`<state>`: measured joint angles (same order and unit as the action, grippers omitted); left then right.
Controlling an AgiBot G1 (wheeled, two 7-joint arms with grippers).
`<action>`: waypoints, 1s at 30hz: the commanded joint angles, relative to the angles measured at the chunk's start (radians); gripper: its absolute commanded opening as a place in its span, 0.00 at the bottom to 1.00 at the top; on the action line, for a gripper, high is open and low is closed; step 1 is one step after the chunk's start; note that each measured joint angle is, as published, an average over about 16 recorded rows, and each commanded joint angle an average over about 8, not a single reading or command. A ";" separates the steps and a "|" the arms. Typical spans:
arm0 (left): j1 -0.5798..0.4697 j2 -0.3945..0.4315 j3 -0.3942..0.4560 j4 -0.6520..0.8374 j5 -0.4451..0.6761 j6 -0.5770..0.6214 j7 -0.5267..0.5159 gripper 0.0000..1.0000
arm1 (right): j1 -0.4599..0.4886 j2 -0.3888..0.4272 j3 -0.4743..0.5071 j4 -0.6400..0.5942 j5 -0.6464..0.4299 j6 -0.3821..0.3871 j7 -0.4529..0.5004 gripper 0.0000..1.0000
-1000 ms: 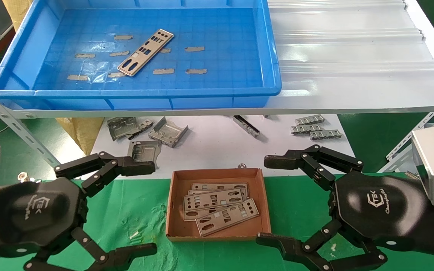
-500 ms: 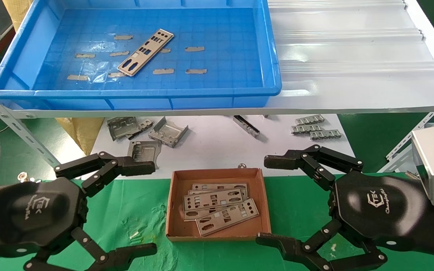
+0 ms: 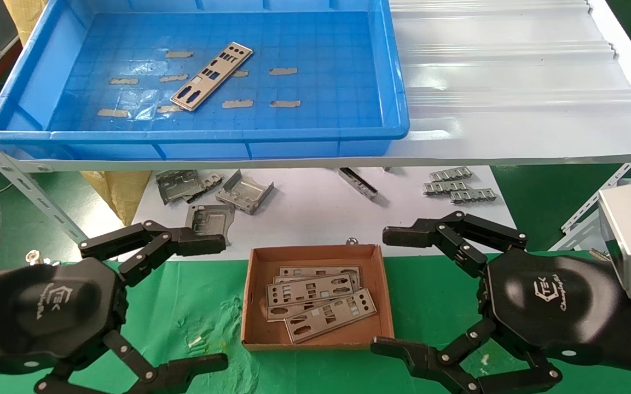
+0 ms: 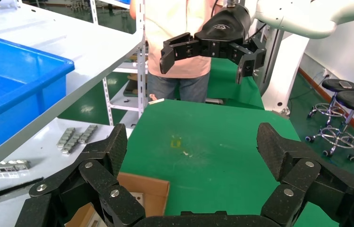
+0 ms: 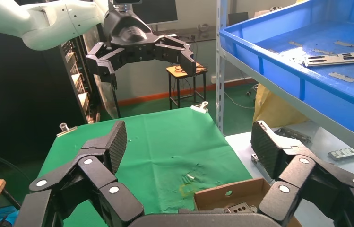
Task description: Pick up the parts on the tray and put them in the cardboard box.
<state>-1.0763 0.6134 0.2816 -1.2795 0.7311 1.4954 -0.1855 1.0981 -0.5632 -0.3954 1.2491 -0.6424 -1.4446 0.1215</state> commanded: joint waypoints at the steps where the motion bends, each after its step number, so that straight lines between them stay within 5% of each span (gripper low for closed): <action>1: 0.000 0.000 0.000 0.000 0.000 0.000 0.000 1.00 | 0.000 0.000 0.000 0.000 0.000 0.000 0.000 0.00; 30: 0.000 0.000 0.000 0.000 0.000 0.000 0.000 1.00 | 0.000 0.000 0.000 0.000 0.000 0.000 0.000 0.00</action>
<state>-1.0763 0.6134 0.2815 -1.2795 0.7311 1.4954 -0.1855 1.0981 -0.5632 -0.3954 1.2491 -0.6424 -1.4446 0.1215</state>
